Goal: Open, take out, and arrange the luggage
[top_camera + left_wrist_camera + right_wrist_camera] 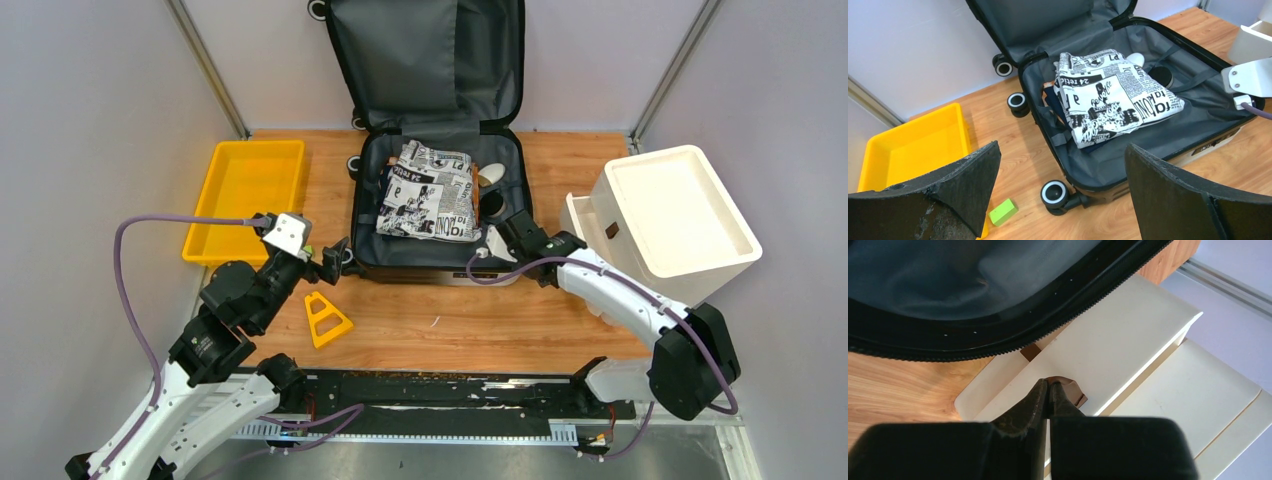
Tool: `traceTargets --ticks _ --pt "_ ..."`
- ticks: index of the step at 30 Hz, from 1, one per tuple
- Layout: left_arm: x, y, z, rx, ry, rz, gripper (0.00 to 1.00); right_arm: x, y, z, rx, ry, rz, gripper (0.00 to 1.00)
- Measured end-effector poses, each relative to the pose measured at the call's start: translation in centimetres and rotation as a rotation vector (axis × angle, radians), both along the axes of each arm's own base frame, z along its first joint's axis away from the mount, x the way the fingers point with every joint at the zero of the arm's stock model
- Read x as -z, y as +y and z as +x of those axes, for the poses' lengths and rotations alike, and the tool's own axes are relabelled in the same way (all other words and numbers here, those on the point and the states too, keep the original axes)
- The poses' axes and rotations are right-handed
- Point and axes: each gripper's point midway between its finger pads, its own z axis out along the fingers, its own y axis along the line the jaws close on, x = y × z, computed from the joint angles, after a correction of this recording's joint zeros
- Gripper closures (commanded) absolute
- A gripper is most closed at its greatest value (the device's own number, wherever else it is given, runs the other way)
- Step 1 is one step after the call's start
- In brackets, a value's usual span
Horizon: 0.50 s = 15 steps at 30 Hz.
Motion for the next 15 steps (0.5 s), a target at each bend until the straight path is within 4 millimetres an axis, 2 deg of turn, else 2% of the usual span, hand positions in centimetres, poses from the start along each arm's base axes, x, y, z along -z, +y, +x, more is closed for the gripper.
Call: traceTargets --ticks 11,14,15 --pt "0.1 0.2 0.2 -0.015 0.001 0.004 0.00 0.5 1.6 -0.6 -0.016 0.028 0.039 1.00" --pt "0.1 0.2 0.2 -0.017 0.001 0.005 0.00 0.4 1.9 -0.7 -0.012 0.024 0.050 0.90" --pt "0.1 0.2 0.2 -0.018 0.001 0.005 0.00 0.3 2.0 -0.7 -0.008 0.019 0.057 0.80"
